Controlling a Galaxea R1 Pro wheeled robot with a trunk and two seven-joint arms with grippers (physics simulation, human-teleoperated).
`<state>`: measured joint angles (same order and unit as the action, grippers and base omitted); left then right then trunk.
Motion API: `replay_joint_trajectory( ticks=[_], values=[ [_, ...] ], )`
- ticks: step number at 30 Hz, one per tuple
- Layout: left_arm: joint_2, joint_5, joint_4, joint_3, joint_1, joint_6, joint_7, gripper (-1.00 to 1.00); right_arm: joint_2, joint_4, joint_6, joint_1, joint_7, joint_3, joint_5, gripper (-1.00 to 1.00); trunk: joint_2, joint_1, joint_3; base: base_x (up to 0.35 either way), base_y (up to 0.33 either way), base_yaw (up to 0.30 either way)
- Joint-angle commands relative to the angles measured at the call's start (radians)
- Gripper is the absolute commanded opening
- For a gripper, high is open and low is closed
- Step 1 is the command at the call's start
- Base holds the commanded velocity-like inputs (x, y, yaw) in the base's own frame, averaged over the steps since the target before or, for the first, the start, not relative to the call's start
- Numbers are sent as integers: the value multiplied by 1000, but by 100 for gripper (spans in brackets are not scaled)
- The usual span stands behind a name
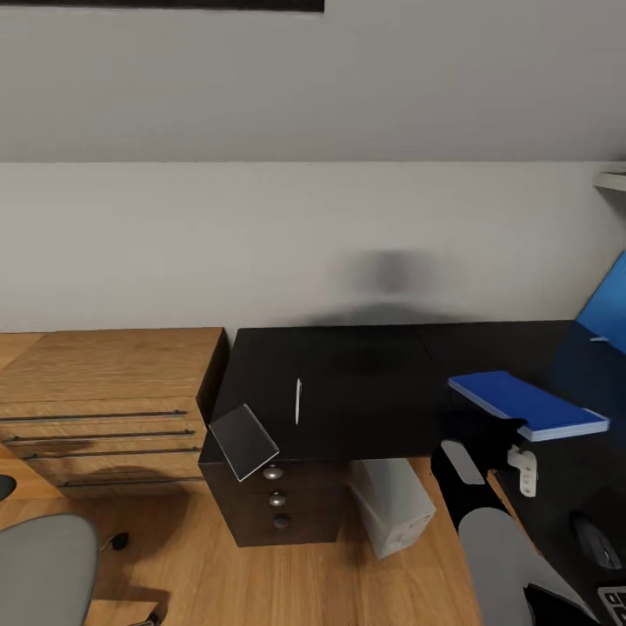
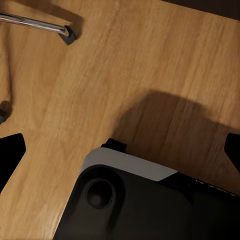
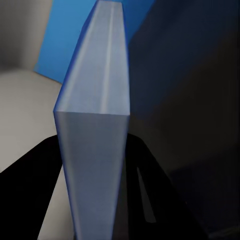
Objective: In the bedroom, organize the workspace by keeping the computer under the desk, ensuring the monitor is on the desk, placing the keyboard on the desk next to the monitor, placing the mouse on the desk next to the keyboard, moving the folder from the swivel chair onto the desk next to the mouse, stacking the notebook on top of the folder with the pen on top of the notebook, and positioning the swivel chair next to the desk.
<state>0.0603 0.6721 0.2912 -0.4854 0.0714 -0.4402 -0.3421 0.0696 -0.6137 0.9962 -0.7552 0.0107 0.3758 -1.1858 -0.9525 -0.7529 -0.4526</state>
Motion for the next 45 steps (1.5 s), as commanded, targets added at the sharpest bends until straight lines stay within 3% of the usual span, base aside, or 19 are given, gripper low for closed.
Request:
replay_joint_trajectory(
  ticks=[1,9,10,11,15,17,18,22,29,45],
  values=[
    [0,4,0,-9,1,-3,-8,100,3,4,0,-1,1,3,3,-100,-1,0,-1,0,0,-11],
    [0,4,0,-9,1,-3,-8,100,6,50,-45,-1,-2,10,-13,-100,-1,0,-1,0,0,-3],
    [0,4,0,-9,1,-3,-8,100,-4,51,-136,-1,-2,13,-77,-100,-1,0,-1,0,0,0],
    [0,4,0,-9,1,-3,-8,100,-9,51,-153,-1,-2,13,-92,-100,-1,0,-1,0,0,0],
    [0,4,0,-9,1,-3,-8,100,-63,52,-269,-1,-3,14,-218,-100,-1,0,-1,0,0,0],
    [0,4,0,-9,1,-3,-8,100,-74,52,-283,-1,-3,14,-246,-100,-1,0,-1,0,0,0],
    [0,4,0,-9,1,-3,-8,100,-102,52,-298,0,-2,14,-344,-100,-1,0,-1,0,0,0],
    [0,4,0,-9,1,-3,-8,100,-125,57,-317,-1,-2,14,-403,-100,-1,0,-1,0,0,0],
    [0,4,0,-9,1,-3,-8,100,-143,58,-389,-1,1,14,-424,-100,-1,0,-1,0,0,0],
    [0,4,0,-9,1,-4,-8,100,-143,57,-398,-1,3,15,-426,-100,-1,0,-1,0,0,-152]
  ],
)
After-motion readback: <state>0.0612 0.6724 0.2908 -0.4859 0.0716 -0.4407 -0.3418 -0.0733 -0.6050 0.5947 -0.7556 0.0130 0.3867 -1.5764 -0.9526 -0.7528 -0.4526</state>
